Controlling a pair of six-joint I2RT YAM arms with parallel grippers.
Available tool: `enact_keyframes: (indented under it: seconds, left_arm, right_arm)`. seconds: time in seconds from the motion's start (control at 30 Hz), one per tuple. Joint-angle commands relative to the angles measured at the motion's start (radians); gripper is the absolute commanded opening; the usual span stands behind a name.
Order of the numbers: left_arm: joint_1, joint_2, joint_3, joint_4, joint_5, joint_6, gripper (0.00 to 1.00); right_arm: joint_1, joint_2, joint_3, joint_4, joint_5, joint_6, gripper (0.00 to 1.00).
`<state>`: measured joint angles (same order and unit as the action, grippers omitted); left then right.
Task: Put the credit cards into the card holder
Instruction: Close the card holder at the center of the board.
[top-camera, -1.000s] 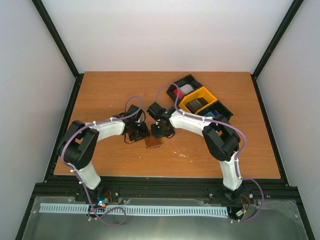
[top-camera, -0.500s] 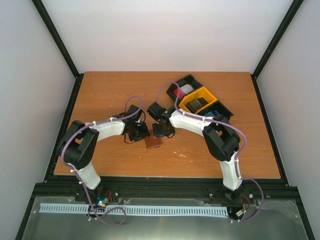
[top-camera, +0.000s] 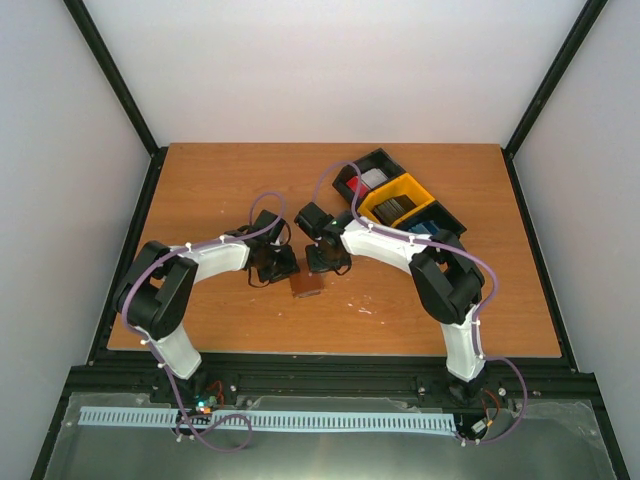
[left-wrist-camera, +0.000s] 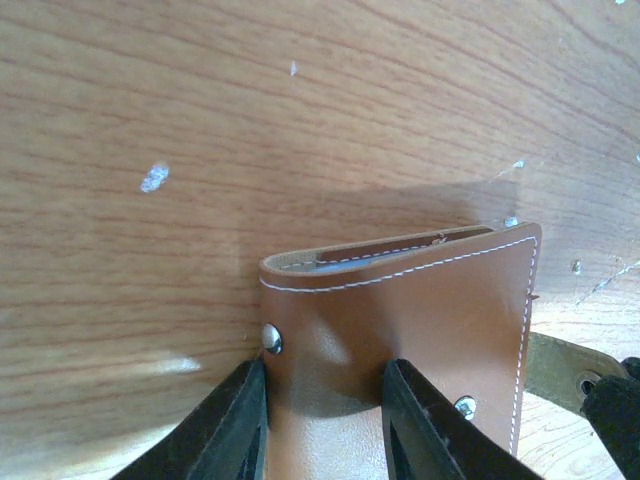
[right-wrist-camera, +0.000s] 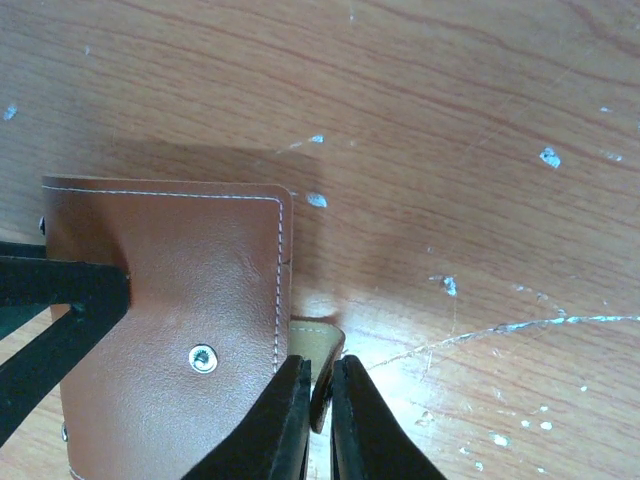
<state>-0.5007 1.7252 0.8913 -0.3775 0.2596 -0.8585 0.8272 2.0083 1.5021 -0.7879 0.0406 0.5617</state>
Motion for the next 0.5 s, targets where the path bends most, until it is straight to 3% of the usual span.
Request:
enact_keyframes:
  seconds: [0.0, 0.1, 0.47]
  left_arm:
    - [-0.022, 0.128, -0.105, -0.095, -0.043, -0.012, 0.34]
    - [-0.022, 0.128, -0.107, -0.092, -0.041, -0.013, 0.34]
    - [-0.022, 0.116, -0.107, -0.067, 0.006, -0.012, 0.33]
  right_arm:
    - [0.009, -0.008, 0.007, -0.011, -0.005, -0.003, 0.08]
    - [0.009, -0.013, -0.001, -0.006, -0.007, -0.004, 0.03]
    - [0.009, -0.047, -0.072, 0.138, -0.192, 0.003, 0.03]
